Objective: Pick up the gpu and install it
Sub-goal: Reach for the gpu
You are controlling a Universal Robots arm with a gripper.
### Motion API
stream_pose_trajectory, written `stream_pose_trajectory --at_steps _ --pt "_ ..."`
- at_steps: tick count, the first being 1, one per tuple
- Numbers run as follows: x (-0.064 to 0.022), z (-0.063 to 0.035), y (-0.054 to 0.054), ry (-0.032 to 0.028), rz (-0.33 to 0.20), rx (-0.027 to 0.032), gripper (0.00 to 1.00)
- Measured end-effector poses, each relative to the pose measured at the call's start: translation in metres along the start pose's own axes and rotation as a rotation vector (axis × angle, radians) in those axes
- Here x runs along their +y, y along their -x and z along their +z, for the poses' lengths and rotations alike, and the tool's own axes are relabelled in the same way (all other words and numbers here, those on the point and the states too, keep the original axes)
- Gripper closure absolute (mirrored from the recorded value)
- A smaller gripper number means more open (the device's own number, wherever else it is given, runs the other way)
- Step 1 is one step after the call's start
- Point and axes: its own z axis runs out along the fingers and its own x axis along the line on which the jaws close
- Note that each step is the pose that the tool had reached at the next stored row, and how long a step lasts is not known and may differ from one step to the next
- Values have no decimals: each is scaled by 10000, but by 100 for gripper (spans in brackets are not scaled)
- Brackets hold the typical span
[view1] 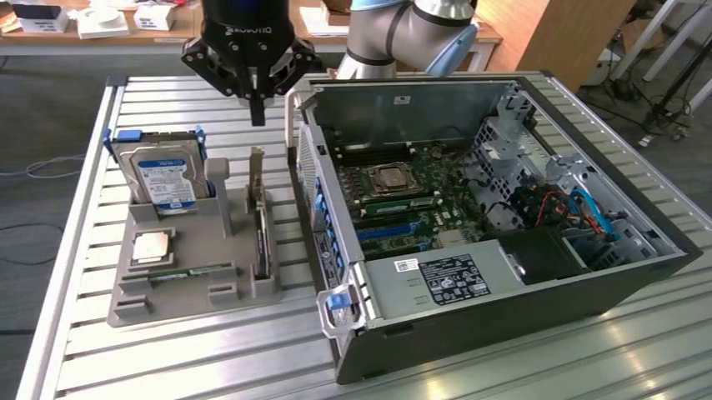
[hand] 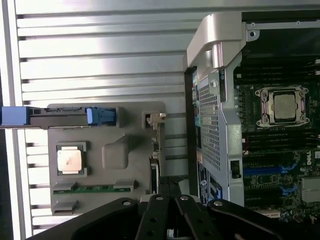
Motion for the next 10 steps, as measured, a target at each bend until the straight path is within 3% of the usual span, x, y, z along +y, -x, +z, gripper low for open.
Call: stream_pose_trajectory --at_steps 10 --pt "-217 -10 4 0 0 0 89"
